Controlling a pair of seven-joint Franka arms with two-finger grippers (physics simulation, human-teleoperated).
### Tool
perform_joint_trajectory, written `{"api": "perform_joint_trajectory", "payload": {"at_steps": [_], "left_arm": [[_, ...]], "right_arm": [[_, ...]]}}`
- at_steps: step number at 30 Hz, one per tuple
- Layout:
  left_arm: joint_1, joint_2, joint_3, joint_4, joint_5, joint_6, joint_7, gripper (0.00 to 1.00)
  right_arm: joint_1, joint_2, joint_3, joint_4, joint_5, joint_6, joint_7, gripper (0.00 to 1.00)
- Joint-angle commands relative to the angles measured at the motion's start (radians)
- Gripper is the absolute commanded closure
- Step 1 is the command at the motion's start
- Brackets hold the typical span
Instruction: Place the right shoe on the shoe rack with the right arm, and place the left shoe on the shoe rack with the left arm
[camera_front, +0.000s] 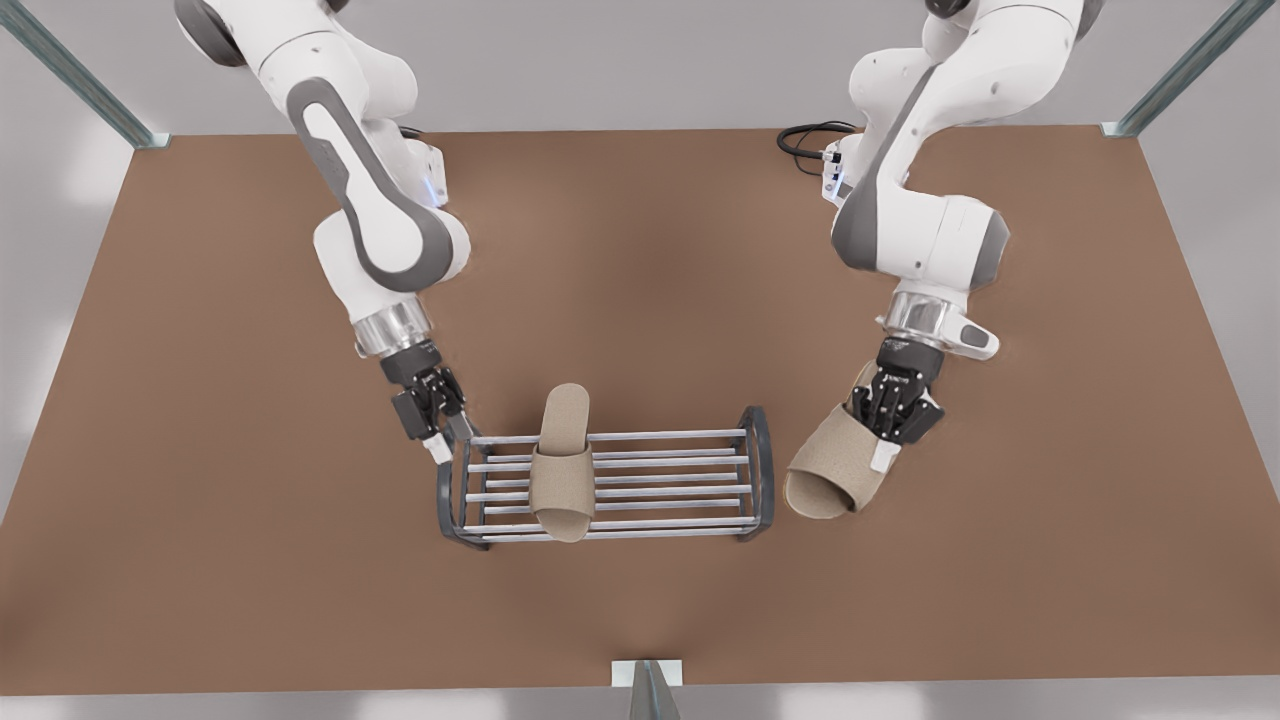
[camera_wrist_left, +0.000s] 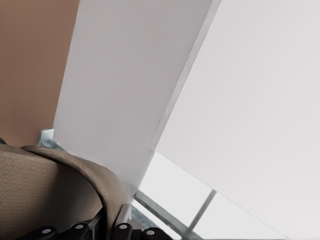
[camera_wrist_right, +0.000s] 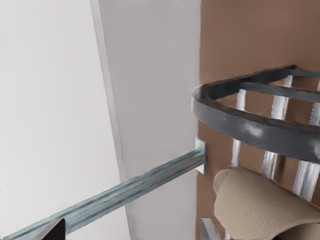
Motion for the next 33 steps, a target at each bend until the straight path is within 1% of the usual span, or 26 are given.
{"api": "perform_joint_trajectory", "payload": {"at_steps": [1,2,3,4,5,6,7,8,9,10,11,13,14,15,16,18,19,20,21,22,23,24,25,27,29,33], "left_arm": [[-0.103,0.008,-0.013,0.033,0.132,0.245,-0.231,0.79],[-0.18,0.035,0.0,0.053,0.196,0.247,-0.231,0.79],[-0.299,0.06,0.095,0.077,0.219,0.247,-0.235,0.79],[-0.47,0.075,0.254,0.113,0.212,0.248,-0.243,0.79],[-0.513,0.092,0.277,0.133,0.213,0.248,-0.245,0.79],[-0.576,0.134,0.326,0.188,0.213,0.248,-0.245,0.79],[-0.593,0.17,0.33,0.235,0.218,0.247,-0.245,0.79],[-0.62,0.192,0.34,0.263,0.219,0.247,-0.245,0.79],[-0.674,0.226,0.392,0.301,0.218,0.247,-0.245,0.79],[-0.714,0.265,0.422,0.344,0.216,0.247,-0.245,0.79],[-0.721,0.282,0.42,0.354,0.218,0.245,-0.245,0.79],[-0.754,0.328,0.428,0.375,0.267,0.244,-0.245,0.79],[-0.816,0.336,0.498,0.352,0.291,0.25,-0.245,0.79],[-0.86,0.315,0.581,0.298,0.167,0.25,-0.268,0.79],[-0.858,0.301,0.587,0.295,0.087,0.248,-0.313,0.79],[-0.878,0.287,0.589,0.301,0.08,0.248,-0.481,0.79],[-0.921,0.289,0.626,0.308,0.08,0.248,-0.516,0.79],[-0.929,0.29,0.63,0.309,0.078,0.248,-0.521,0.79],[-0.929,0.308,0.63,0.335,0.077,0.247,-0.531,0.79],[-0.93,0.344,0.632,0.373,0.087,0.244,-0.538,0.79],[-0.929,0.397,0.632,0.45,0.124,0.244,-0.538,0.79],[-0.919,0.451,0.632,0.524,0.163,0.241,-0.538,0.79],[-0.901,0.456,0.632,0.527,0.176,0.222,-0.538,0.79],[-0.89,0.489,0.632,0.554,0.189,0.204,-0.538,0.79],[-0.887,0.407,0.63,0.375,0.19,0.158,-0.536,0.79],[-0.879,0.46,0.63,0.378,0.19,0.132,-0.538,0.79]], "right_arm": [[-0.033,-0.065,-0.131,0.003,-0.904,-0.61,0.533,0.01],[-0.052,-0.076,-0.149,0.096,-1.273,-0.813,0.685,0.0],[-0.072,-0.117,-0.188,0.122,-1.319,-0.957,0.611,0.0],[-0.098,-0.166,-0.203,0.113,-1.386,-1.083,0.481,0.0],[-0.101,-0.169,-0.267,0.113,-1.471,-1.135,0.268,0.0],[-0.095,-0.171,-0.333,0.096,-1.476,-1.16,0.134,0.0],[-0.089,-0.163,-0.37,0.088,-1.561,-1.211,0.058,0.0],[-0.084,-0.16,-0.375,0.088,-1.638,-1.27,-0.047,0.0],[-0.081,-0.146,-0.425,0.086,-1.638,-1.288,-0.163,0.0],[-0.083,-0.076,-0.424,0.177,-1.638,-1.406,-0.181,0.0],[-0.083,-0.013,-0.422,0.269,-1.64,-1.482,-0.181,0.0],[-0.084,0.169,-0.421,0.531,-1.646,-1.581,-0.182,0.0],[-0.083,0.204,-0.419,0.579,-1.646,-1.579,-0.182,0.0],[-0.081,0.17,-0.421,0.519,-1.646,-1.508,-0.181,0.0],[-0.079,0.154,-0.421,0.502,-1.646,-1.48,-0.181,0.0],[-0.079,0.115,-0.421,0.488,-1.644,-1.447,-0.178,0.0],[-0.081,0.073,-0.422,0.424,-1.644,-1.394,-0.178,0.0],[-0.079,0.056,-0.425,0.403,-1.644,-1.388,-0.178,0.0],[-0.037,0.042,-0.45,0.396,-1.646,-1.382,-0.172,0.0],[-0.02,0.035,-0.474,0.39,-1.644,-1.378,-0.17,0.0],[-0.02,0.039,-0.474,0.387,-1.634,-1.353,-0.184,0.0],[-0.032,0.044,-0.473,0.413,-1.634,-1.396,-0.188,0.0],[-0.032,0.027,-0.471,0.428,-1.623,-1.505,-0.176,0.0],[-0.037,0.022,-0.476,0.433,-1.609,-1.508,-0.184,0.0],[-0.023,0.022,-0.47,0.447,-1.617,-1.514,-0.175,0.0],[-0.03,0.022,-0.474,0.485,-1.614,-1.539,-0.188,0.0]]}}
